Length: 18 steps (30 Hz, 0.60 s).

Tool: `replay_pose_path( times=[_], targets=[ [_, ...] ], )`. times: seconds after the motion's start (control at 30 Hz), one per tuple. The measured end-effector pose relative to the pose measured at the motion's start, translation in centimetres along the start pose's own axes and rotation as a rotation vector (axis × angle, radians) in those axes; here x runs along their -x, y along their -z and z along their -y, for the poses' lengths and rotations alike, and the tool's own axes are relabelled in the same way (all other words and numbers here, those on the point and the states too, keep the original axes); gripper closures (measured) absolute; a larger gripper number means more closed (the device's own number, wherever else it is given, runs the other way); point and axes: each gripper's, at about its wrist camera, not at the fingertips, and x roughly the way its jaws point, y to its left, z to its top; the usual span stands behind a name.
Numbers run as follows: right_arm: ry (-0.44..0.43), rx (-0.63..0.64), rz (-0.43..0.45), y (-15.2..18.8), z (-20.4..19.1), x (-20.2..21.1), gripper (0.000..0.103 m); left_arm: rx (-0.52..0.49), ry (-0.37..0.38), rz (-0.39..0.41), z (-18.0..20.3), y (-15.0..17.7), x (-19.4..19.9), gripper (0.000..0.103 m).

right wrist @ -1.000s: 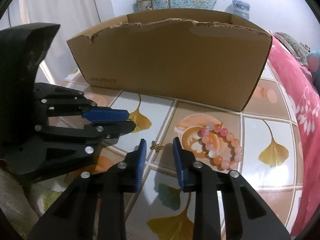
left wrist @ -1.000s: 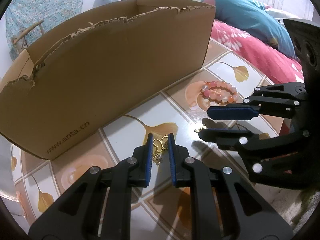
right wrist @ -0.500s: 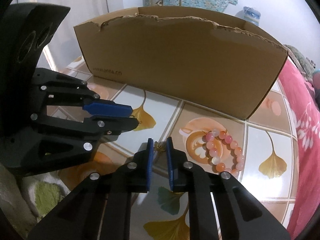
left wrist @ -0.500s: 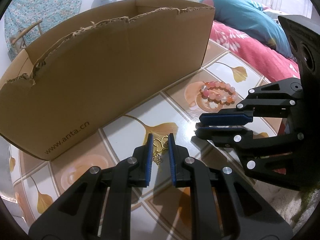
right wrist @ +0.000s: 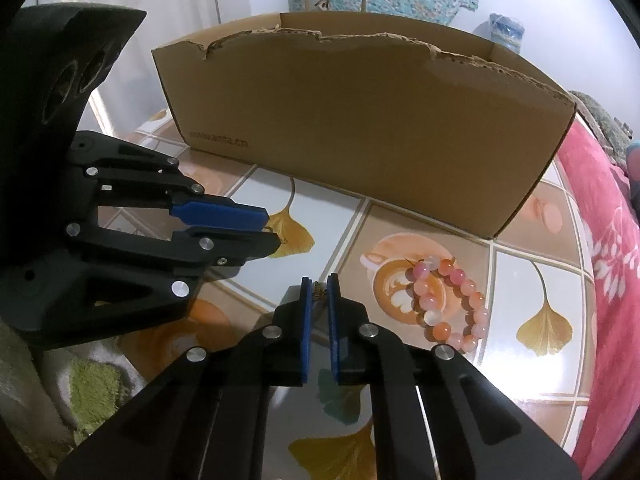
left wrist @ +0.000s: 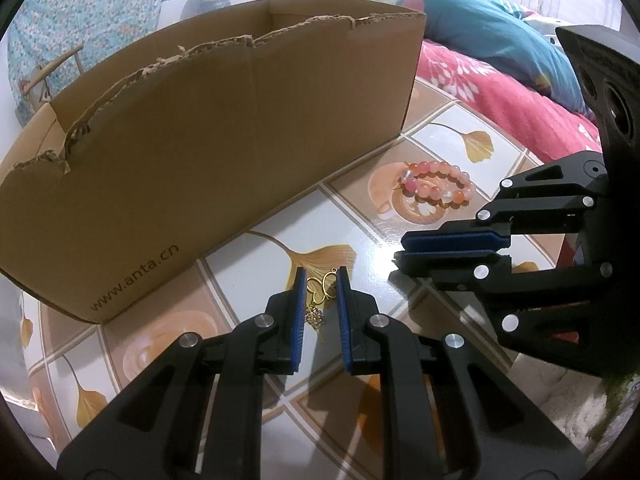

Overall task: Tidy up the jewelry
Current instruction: 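Hold the gold charm closed in the left gripper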

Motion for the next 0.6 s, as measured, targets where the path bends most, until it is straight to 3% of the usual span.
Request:
replay_pose_path(
  times=[0.6],
  targets=[
    [-0.06,-0.149,-0.019,1.5,2.6,1.9,0.095,-0.001,-0.003,0.003,0.0,0.0,-0.1,0.089]
  ],
)
